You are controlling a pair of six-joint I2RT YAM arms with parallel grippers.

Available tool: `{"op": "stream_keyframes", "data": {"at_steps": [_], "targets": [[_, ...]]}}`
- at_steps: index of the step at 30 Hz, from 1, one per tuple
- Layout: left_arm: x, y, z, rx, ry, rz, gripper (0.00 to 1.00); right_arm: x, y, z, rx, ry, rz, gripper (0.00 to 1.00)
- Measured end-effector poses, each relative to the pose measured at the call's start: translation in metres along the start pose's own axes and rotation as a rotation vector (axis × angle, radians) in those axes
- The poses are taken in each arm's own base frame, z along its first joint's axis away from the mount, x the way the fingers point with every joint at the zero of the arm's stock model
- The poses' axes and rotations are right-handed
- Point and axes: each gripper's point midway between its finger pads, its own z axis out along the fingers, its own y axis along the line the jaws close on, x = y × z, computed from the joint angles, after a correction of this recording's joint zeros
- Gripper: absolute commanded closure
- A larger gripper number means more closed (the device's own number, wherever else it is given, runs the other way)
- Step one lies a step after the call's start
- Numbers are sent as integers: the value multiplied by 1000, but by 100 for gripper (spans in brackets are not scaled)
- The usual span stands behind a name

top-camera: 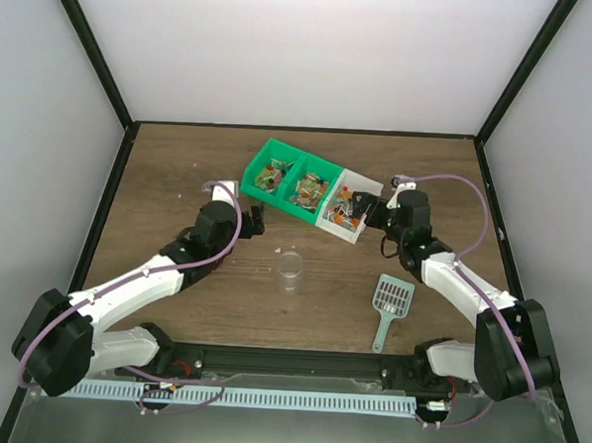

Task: Pack the candies
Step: Move the storage box to the center of the board.

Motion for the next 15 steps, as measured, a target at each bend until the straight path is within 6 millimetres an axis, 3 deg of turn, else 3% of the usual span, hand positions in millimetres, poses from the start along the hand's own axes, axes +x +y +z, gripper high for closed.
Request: {"op": "stream_keyframes", "data": {"at_steps": [15], "targets": [[13, 5, 11, -26, 16, 85, 0, 11, -8, 8, 24, 35, 7, 1]]}}
